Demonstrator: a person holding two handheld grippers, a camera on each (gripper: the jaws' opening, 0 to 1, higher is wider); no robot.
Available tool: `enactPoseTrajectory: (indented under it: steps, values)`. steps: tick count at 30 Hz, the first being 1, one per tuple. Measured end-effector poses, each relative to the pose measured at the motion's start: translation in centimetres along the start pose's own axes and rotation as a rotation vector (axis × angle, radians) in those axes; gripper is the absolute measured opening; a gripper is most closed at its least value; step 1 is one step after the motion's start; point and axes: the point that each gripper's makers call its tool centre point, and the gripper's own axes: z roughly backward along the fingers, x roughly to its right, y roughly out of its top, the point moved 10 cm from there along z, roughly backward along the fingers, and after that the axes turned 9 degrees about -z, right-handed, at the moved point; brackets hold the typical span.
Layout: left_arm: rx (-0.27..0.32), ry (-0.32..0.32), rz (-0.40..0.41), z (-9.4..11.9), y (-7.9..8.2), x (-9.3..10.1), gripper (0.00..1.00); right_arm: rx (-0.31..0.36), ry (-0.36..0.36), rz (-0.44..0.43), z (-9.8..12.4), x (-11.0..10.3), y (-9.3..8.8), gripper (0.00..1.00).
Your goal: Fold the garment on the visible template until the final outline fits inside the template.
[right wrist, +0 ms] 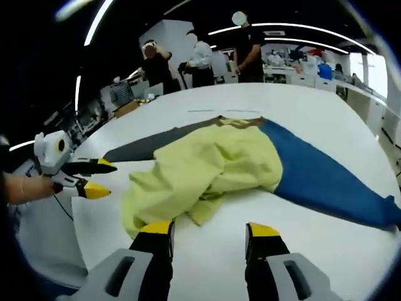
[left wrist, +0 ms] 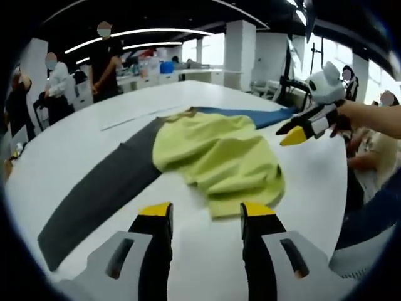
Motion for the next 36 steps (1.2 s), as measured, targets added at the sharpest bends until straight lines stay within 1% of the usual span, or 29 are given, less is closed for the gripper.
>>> enactPoseTrajectory:
  steps: [2,5,8,15,17,20,22,25,28,30,33,35,36]
  values:
    - [-0.015,0.01,0.007,-0.6,-0.2,0.0,0.37,0.001,-0.003,0.004,-0.4,-0.3,-0.1,0.36]
    - [-0.012,0.011,0.026,-1.3,-0.4,0.1,0.36,0.003,-0.014,0.015,-1.1,-0.3,-0.1,0.32]
    - [-0.025,0.006,0.033,-1.9,-0.5,0.4,0.34,0.004,-0.028,0.034,-1.7,-0.6,-0.1,0.29]
    - [-0.046,-0.003,0.026,-2.6,-1.0,0.6,0.28,-0.006,-0.052,0.075,-2.8,-1.0,-0.3,0.22]
    - [-0.055,-0.004,0.024,-2.7,-1.1,0.7,0.26,-0.013,-0.062,0.101,-3.0,-1.1,-0.4,0.21]
    - [-0.056,-0.004,0.025,-2.7,-1.1,0.8,0.24,-0.01,-0.066,0.104,-3.3,-1.2,-0.4,0.17]
    - [-0.056,0.004,0.021,-2.9,-1.0,0.8,0.23,-0.008,-0.087,0.133,-3.5,-1.3,-0.3,0.14]
    - [-0.068,0.009,0.023,-3.1,-0.6,1.0,0.19,-0.027,-0.133,0.184,-3.5,-1.4,-0.2,0.09]
    - [-0.08,0.003,0.021,-3.1,-0.4,1.6,0.13,-0.024,-0.13,0.175,-3.6,-1.6,-0.2,0.09]
    - [-0.086,0.023,0.012,-3.2,-0.3,1.8,0.12,-0.022,-0.142,0.171,-3.6,-1.7,-0.2,0.09]
    - [-0.099,0.018,0.055,-3.2,-0.2,1.9,0.07,-0.015,-0.157,0.153,-3.7,-1.8,-0.2,0.06]
    - [-0.1,0.021,0.053,-3.2,-0.2,2.0,0.04,-0.012,-0.157,0.151,-3.8,-1.9,-0.1,0.04]
    - [-0.111,0.035,0.044,-3.2,-0.1,2.1,0.02,-0.011,-0.159,0.148,-3.8,-1.9,-0.1,0.03]
